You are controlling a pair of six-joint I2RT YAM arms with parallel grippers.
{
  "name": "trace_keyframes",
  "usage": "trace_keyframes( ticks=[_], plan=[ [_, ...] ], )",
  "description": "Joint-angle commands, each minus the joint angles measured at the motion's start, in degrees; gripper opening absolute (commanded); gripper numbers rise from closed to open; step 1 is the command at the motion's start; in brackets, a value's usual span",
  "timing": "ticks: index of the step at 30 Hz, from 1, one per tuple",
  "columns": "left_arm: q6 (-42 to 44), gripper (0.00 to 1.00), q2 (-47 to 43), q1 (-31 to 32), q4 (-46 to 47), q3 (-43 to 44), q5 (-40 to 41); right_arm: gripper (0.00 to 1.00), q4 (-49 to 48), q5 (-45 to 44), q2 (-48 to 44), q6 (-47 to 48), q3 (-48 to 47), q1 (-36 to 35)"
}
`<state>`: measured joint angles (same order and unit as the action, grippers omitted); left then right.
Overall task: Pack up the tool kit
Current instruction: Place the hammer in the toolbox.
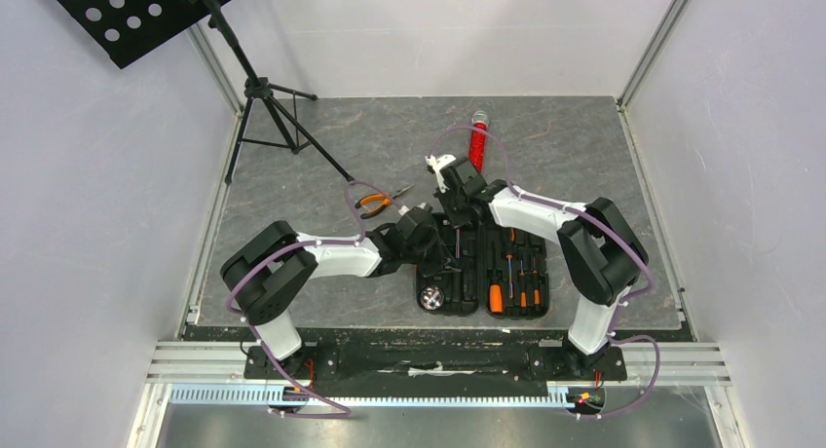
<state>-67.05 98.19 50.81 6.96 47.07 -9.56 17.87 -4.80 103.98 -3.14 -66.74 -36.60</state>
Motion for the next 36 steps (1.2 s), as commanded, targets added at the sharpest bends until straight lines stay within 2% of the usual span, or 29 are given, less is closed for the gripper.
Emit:
trace_keyframes(
  ticks=[1, 7, 12, 17, 19, 22, 25, 26, 28, 32, 34, 36],
  plan=[
    [-1.0, 0.02, 0.6, -1.2, -3.5, -2.4, 4.7, 0.01, 9.3, -1.4, 5.3, -0.4, 7.5, -0.7],
    [-0.9, 0.02, 0.8, -1.1, -3.7, -2.2, 4.9, 0.01, 3.3, 4.6, 1.7, -2.1, 13.6, 0.6],
    [-0.1, 0.02, 0.5, -1.1, -3.9, -1.5, 4.8, 0.01, 4.2, 8.1, -0.9, -1.4, 8.7, 1.9],
    [3.9, 0.04, -3.2, -1.2, -8.2, 2.3, 7.2, 0.1, 5.1, 9.4, -6.0, -0.5, 1.1, 1.9],
    [7.1, 0.09, -5.9, -1.2, -12.3, 5.3, 10.0, 0.11, 5.3, 9.2, -8.6, -0.7, -1.6, 2.2],
    [13.9, 0.2, -9.7, -1.8, -19.2, 10.6, 16.1, 0.19, 5.4, 9.0, -13.1, -1.1, -4.0, 3.4],
    [23.9, 0.38, -12.5, -3.8, -28.7, 16.8, 23.2, 0.29, 5.3, 7.8, -18.5, -1.1, -3.2, 5.0],
    [28.2, 0.48, -12.9, -4.5, -30.9, 18.7, 25.6, 0.34, 5.2, 7.3, -20.1, -1.2, -2.4, 5.5],
    [35.6, 0.62, -12.7, -7.3, -35.1, 21.4, 28.0, 0.44, 4.5, 6.6, -24.4, -1.1, 0.1, 6.4],
    [47.9, 0.75, -10.0, -12.7, -40.8, 25.9, 28.8, 0.65, 1.4, 5.2, -32.8, -1.0, 7.5, 7.2],
    [51.8, 0.76, -7.2, -15.0, -42.8, 28.1, 28.6, 0.75, 0.3, 2.7, -36.6, -1.7, 11.5, 7.2],
    [54.2, 0.76, -4.1, -16.9, -44.1, 30.2, 28.9, 0.81, -0.7, 1.9, -40.2, -2.2, 15.3, 7.3]
  ],
)
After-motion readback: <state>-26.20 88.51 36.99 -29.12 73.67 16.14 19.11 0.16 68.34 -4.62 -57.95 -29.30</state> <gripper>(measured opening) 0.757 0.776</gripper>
